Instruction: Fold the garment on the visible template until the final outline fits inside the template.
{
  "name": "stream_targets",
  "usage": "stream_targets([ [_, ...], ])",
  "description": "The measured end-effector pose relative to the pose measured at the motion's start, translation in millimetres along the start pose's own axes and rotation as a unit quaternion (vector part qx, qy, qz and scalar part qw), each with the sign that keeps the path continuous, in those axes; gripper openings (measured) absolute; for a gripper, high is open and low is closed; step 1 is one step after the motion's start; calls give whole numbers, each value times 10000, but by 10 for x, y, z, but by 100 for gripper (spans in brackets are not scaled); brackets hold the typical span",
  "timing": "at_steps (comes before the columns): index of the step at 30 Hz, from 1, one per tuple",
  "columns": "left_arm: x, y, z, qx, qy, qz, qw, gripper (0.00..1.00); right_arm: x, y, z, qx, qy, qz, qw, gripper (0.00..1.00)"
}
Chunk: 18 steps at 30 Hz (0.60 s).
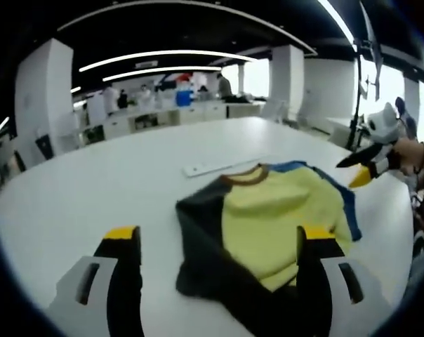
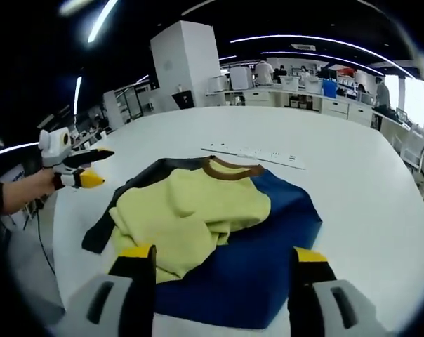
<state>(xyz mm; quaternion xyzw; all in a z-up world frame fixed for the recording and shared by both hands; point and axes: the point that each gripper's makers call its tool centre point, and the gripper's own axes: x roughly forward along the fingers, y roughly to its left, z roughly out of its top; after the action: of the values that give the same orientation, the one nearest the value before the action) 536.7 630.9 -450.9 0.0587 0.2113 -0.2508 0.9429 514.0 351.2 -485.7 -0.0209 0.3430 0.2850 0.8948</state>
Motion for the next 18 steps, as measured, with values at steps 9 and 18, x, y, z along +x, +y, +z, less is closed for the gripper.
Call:
stream_targets([
  [9,-159,-207,-268,-43,165,-150,9997,83,-18,222,-252,-103,172,192,9996,77],
  [18,-236,-400,-561,46,368,-343,9987,68,-5,414,-507,-436,410,228,9979,72],
])
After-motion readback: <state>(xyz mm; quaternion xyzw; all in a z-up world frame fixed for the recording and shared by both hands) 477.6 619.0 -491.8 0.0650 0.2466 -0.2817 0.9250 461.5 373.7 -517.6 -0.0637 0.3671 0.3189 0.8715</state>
